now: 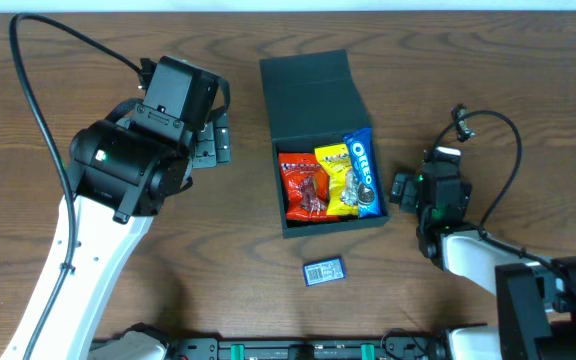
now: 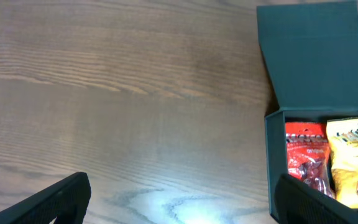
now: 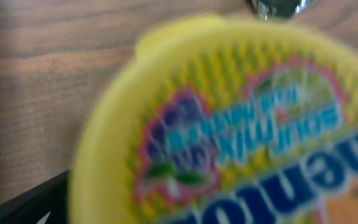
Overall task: Pack container
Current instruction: 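Retract the left arm and grasp the yellow Mentos bottle with right gripper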
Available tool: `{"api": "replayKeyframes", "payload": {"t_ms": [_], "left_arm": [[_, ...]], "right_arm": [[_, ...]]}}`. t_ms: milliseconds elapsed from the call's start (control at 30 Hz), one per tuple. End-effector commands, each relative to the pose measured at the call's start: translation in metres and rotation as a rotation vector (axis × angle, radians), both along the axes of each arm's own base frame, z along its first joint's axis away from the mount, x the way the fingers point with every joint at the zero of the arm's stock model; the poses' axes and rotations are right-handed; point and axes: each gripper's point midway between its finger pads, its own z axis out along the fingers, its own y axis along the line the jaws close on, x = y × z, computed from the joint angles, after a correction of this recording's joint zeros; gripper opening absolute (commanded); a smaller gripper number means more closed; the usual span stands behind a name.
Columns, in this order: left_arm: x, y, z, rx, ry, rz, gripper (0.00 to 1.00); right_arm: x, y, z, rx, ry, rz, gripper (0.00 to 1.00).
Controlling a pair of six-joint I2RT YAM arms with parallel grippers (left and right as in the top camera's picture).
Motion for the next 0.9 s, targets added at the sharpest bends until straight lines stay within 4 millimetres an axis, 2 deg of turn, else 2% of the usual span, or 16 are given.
{"api": "replayKeyframes", "payload": {"t_ms": [0,300,800,867], "left_arm": [[0.001,0.000,-0.003,0.011,0.010,-0.012,0.95],[0.003,-0.001,-0.003,0.009,0.006,-0.012,0.95],[0.003,-0.001,-0.003,0.008,0.006,-0.012,0.95],[0.003,-0.001,-0.002,0.007,0.005,-0.012,0.95]], "right_arm": [[0.009,-0.005,0.008,-0.018,-0.030,0.001,0.99],[0.014,-0.022,0.013,-0.018,-0.065,-0.047,0.99],[0.023,-0.010,0.019,0.016,-0.098,0.020,0.99],[0.025,-0.010,0.021,0.018,-0.107,0.022,0.93]]}}
